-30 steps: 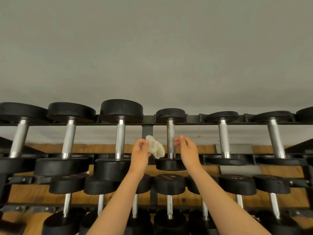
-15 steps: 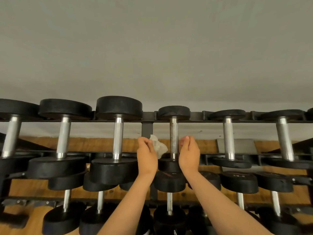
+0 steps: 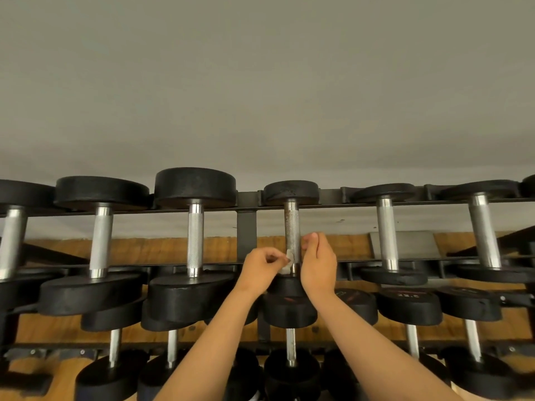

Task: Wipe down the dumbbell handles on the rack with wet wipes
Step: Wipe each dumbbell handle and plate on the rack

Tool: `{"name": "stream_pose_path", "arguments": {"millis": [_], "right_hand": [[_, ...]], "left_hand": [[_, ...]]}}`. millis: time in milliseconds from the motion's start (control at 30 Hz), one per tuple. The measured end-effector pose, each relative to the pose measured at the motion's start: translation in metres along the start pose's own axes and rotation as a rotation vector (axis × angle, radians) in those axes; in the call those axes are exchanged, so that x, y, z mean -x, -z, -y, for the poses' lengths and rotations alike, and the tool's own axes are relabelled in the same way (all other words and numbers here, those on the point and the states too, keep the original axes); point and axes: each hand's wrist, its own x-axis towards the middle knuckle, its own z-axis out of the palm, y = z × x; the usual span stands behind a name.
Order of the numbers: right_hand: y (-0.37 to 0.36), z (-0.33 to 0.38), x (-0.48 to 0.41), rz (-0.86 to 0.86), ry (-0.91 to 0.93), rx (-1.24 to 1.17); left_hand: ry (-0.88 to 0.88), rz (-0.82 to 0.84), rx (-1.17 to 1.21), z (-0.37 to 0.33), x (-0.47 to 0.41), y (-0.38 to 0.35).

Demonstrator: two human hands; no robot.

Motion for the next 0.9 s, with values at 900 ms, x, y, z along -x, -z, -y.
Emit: {"name": "stream_pose_path", "arguments": {"millis": [900], "right_hand": [[0.000,-0.001,-0.001,0.002,-0.013,-0.011]], "left_hand": [[0.147,-0.151,-0.230,-0.008,-0.003,-0.017]]}}
